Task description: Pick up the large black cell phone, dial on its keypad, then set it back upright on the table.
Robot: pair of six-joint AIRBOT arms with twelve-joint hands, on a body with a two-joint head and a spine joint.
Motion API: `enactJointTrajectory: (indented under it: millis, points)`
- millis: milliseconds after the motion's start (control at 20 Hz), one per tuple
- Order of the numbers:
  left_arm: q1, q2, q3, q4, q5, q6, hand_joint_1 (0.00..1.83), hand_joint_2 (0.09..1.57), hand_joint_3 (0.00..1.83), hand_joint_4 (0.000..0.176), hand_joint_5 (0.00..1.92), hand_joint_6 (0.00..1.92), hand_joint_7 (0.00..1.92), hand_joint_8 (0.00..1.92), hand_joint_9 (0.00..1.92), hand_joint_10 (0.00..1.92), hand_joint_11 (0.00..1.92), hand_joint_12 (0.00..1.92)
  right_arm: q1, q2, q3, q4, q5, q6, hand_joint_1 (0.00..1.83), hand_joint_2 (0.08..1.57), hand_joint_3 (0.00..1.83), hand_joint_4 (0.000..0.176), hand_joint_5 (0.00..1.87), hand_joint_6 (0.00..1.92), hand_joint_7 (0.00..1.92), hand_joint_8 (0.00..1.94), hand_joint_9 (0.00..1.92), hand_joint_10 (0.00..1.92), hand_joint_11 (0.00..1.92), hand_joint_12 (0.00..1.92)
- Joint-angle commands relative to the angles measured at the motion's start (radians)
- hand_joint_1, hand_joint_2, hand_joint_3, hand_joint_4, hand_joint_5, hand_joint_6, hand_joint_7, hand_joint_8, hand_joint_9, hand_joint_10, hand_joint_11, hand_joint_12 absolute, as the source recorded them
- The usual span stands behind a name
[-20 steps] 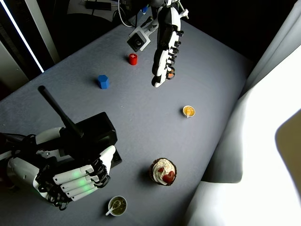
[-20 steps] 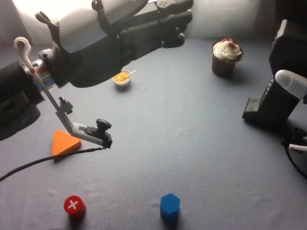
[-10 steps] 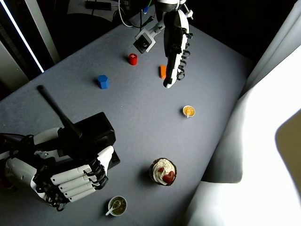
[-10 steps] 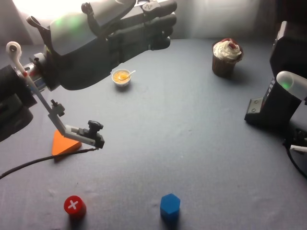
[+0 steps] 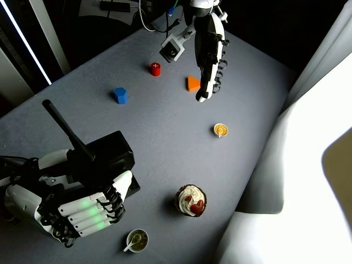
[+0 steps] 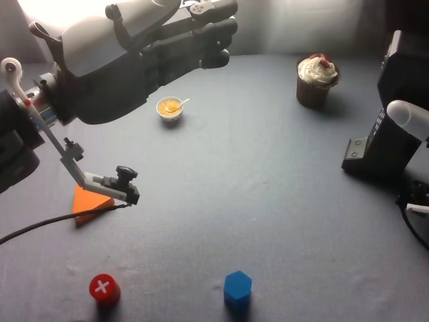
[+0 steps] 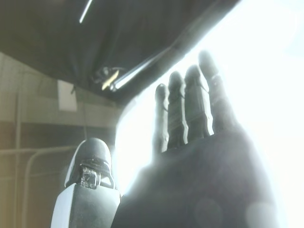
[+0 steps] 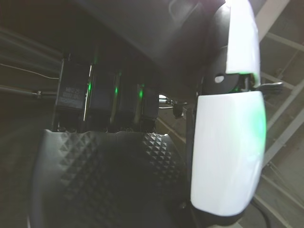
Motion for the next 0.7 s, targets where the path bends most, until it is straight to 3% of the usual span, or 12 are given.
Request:
enactJointTrajectory:
  millis: [0, 200, 250, 350, 500, 650]
  points:
    - [-0.019, 0.000, 0.005, -0.039, -0.119, -0.006, 0.00, 1.24, 0.00, 0.029, 0.22, 0.00, 0.24, 0.00, 0.18, 0.00, 0.00, 0.58, -0.009, 0.013, 0.003, 0.000, 0.109, 0.008, 1.49, 1.09, 0.00, 0.000, 0.96, 0.90, 1.01, 0.73, 0.98, 1.01, 0.87, 1.52]
    - [-0.019, -0.004, 0.026, -0.039, -0.119, -0.006, 0.00, 1.25, 0.00, 0.025, 0.21, 0.00, 0.23, 0.00, 0.17, 0.00, 0.00, 0.56, -0.010, 0.013, 0.003, 0.000, 0.109, 0.008, 1.49, 1.09, 0.00, 0.000, 0.95, 0.90, 1.00, 0.75, 0.98, 1.02, 0.90, 1.50]
    - [-0.018, -0.004, 0.029, -0.039, -0.119, -0.006, 0.00, 1.24, 0.00, 0.026, 0.21, 0.00, 0.23, 0.00, 0.18, 0.00, 0.00, 0.58, -0.010, 0.013, 0.003, 0.000, 0.109, 0.007, 1.40, 1.09, 0.00, 0.000, 0.95, 0.97, 1.00, 0.80, 0.98, 1.13, 0.88, 1.20]
    - [-0.017, -0.004, 0.036, -0.039, -0.119, -0.006, 0.00, 1.24, 0.00, 0.029, 0.21, 0.00, 0.24, 0.00, 0.18, 0.00, 0.00, 0.53, -0.012, 0.014, 0.002, 0.000, 0.109, 0.007, 1.38, 1.12, 0.00, 0.000, 0.90, 1.05, 0.96, 0.88, 0.96, 1.21, 0.89, 1.04]
    - [-0.017, -0.004, 0.041, -0.039, -0.120, -0.006, 0.00, 1.24, 0.00, 0.028, 0.21, 0.00, 0.24, 0.00, 0.18, 0.00, 0.00, 0.51, -0.015, 0.014, 0.000, 0.000, 0.109, 0.007, 1.37, 1.14, 0.00, 0.000, 0.88, 1.06, 0.93, 0.97, 0.89, 1.30, 0.85, 1.06]
    - [-0.016, -0.005, 0.041, -0.038, -0.122, -0.006, 0.00, 1.24, 0.00, 0.027, 0.24, 0.00, 0.26, 0.00, 0.20, 0.00, 0.00, 0.58, -0.018, 0.016, 0.000, 0.000, 0.109, 0.007, 1.36, 1.18, 0.00, 0.000, 0.77, 1.21, 0.86, 1.09, 0.83, 1.41, 0.75, 1.13]
